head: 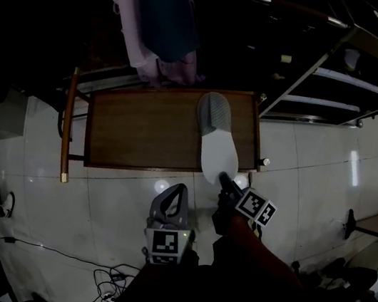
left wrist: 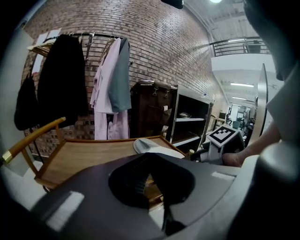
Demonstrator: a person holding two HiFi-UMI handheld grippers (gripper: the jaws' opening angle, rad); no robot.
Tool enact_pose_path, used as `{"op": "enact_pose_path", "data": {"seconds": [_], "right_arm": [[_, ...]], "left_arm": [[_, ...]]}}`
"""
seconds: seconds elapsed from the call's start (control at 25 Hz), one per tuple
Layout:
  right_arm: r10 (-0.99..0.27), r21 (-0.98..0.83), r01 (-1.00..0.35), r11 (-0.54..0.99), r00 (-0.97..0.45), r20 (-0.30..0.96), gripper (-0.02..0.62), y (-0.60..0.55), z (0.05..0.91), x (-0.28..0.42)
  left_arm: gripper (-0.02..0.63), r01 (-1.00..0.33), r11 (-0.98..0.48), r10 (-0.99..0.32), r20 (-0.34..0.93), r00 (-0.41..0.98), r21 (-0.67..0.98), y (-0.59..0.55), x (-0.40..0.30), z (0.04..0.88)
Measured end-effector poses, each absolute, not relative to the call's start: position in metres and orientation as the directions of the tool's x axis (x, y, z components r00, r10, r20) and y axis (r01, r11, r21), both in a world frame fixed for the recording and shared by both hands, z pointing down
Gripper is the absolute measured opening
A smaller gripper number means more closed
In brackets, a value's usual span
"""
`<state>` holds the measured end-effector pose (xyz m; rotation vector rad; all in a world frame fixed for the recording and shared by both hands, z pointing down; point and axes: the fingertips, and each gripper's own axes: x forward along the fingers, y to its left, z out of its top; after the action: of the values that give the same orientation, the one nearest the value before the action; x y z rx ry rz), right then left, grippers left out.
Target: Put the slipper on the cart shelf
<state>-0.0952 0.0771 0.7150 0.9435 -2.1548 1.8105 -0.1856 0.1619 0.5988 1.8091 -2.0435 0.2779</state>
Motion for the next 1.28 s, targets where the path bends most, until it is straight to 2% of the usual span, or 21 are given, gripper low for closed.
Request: {"op": "enact_pose_path", "data": {"seconds": [0.28, 0.56, 0.68, 0.96, 1.28], "right_arm": [[-0.405, -0.719, -0.617, 0.32, -0.775, 0.485, 0.04, 0.074, 0.671, -0.086], [-0.528, -0.53, -0.631, 0.567, -0.772, 0.355, 0.038, 0.075, 0.592, -0.069], [-0.59, -0.393, -0.662, 0.638, -0.749, 0.302, 0.038, 0.068, 0.556, -0.06], [-0.703, -0.172, -0.723, 0.669, -0.691, 0.171, 0.038, 0.049, 0.481, -0.041], [-0.755, -0.072, -0.757, 0.649, -0.653, 0.063, 0.038, 0.031, 0.435, -0.034]], "left_arm": [[0.017, -0.986, 0.141, -0.909, 0.405, -0.094, 0.087, 0.166, -0.189, 0.59], [0.017, -0.994, 0.067, -0.943, 0.33, -0.034, 0.087, 0.153, -0.178, 0.552], [0.017, -0.996, 0.034, -0.96, 0.279, -0.011, 0.078, 0.142, -0.175, 0.531], [0.017, -0.996, 0.006, -0.99, 0.14, 0.007, 0.093, 0.12, -0.178, 0.466], [0.017, -0.998, 0.011, -0.998, 0.068, -0.007, 0.06, 0.099, -0.185, 0.437]]}}
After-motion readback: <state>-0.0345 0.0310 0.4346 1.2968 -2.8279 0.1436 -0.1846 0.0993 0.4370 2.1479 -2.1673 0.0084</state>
